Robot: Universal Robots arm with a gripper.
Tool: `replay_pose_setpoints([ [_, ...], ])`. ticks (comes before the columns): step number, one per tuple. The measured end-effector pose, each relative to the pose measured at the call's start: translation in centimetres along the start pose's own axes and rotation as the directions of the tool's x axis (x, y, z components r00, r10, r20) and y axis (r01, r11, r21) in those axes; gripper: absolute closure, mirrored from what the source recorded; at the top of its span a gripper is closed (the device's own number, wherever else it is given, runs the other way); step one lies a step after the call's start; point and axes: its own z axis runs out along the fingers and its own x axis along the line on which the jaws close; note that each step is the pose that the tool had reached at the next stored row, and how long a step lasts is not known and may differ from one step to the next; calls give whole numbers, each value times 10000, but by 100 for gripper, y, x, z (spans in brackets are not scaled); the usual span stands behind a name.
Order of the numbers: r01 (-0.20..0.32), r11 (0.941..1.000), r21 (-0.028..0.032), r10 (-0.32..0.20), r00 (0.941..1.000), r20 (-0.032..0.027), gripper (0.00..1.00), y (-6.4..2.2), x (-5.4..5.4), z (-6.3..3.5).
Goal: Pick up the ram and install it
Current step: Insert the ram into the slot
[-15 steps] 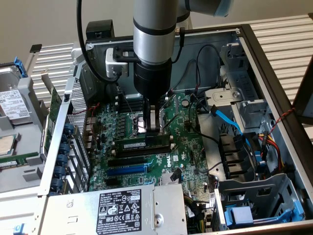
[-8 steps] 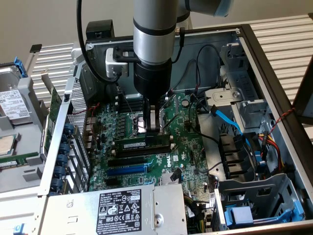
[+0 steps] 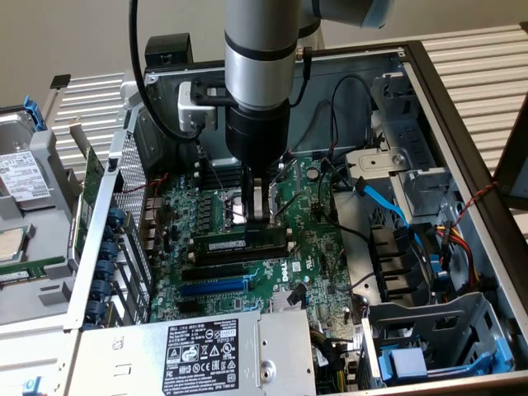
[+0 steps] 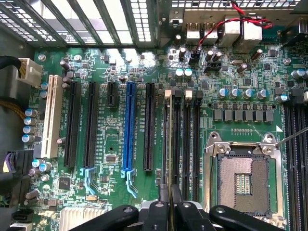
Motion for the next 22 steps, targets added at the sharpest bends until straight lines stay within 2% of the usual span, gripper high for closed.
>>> replay_pose_setpoints([
  [7, 0, 10000, 0, 0, 10000, -1, 87, 0, 9, 0],
  [22, -1, 10000, 44, 1, 10000, 1, 87, 1, 13, 13],
])
